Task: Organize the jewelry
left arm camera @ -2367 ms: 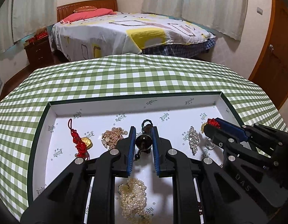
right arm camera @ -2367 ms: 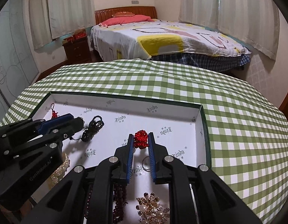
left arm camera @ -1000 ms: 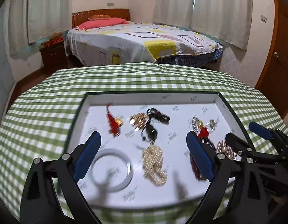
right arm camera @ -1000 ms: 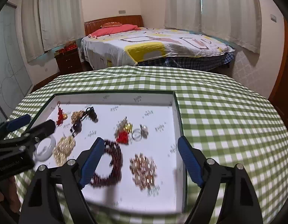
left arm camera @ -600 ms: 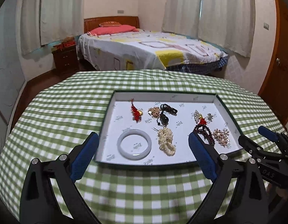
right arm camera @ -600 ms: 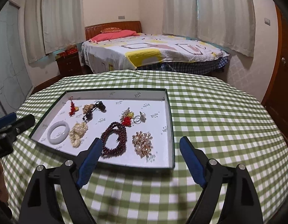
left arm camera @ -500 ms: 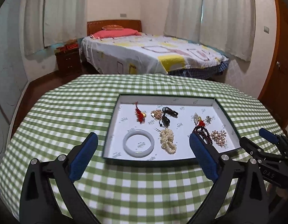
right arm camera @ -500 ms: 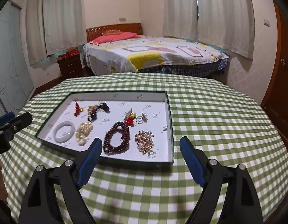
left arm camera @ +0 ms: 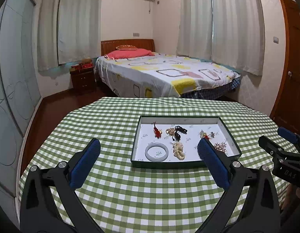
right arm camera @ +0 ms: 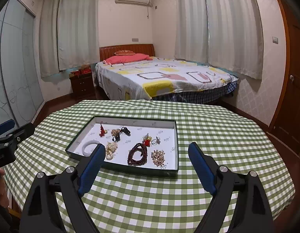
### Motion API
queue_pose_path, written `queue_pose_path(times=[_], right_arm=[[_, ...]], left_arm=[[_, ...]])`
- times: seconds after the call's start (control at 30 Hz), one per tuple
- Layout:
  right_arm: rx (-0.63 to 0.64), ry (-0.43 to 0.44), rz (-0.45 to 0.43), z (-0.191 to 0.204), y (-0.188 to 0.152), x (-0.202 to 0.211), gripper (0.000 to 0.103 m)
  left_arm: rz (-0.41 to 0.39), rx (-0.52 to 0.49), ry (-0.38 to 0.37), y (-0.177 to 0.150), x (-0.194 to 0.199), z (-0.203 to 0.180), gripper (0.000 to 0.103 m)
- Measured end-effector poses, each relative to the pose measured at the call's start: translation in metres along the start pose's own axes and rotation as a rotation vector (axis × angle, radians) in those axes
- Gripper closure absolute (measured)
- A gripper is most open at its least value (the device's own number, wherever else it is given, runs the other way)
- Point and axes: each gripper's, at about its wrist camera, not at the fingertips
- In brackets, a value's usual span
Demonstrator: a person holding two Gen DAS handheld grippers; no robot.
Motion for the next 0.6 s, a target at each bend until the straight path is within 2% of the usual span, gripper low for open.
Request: queue_pose_path(times=[0.27,0.6], right_arm=[[0.018,0.001,-0.063,0.003,0.003,0.034,0.019],[0.037,0.006,-0.094,0.011,0.003,0.047,0.018]], left_arm=[[-0.053,0.023,0.009,0.001,0.033,0.007,0.005],[-0.084,0.025,0.004,-0.001,0.052,0.008,0.004]])
Point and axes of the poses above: each gripper's, at about its wrist camera, not at the fingertips, and x roughly against the way its jaws point, z to its left, y to its top, and after that the axes turned 8 degrees about z, right-handed
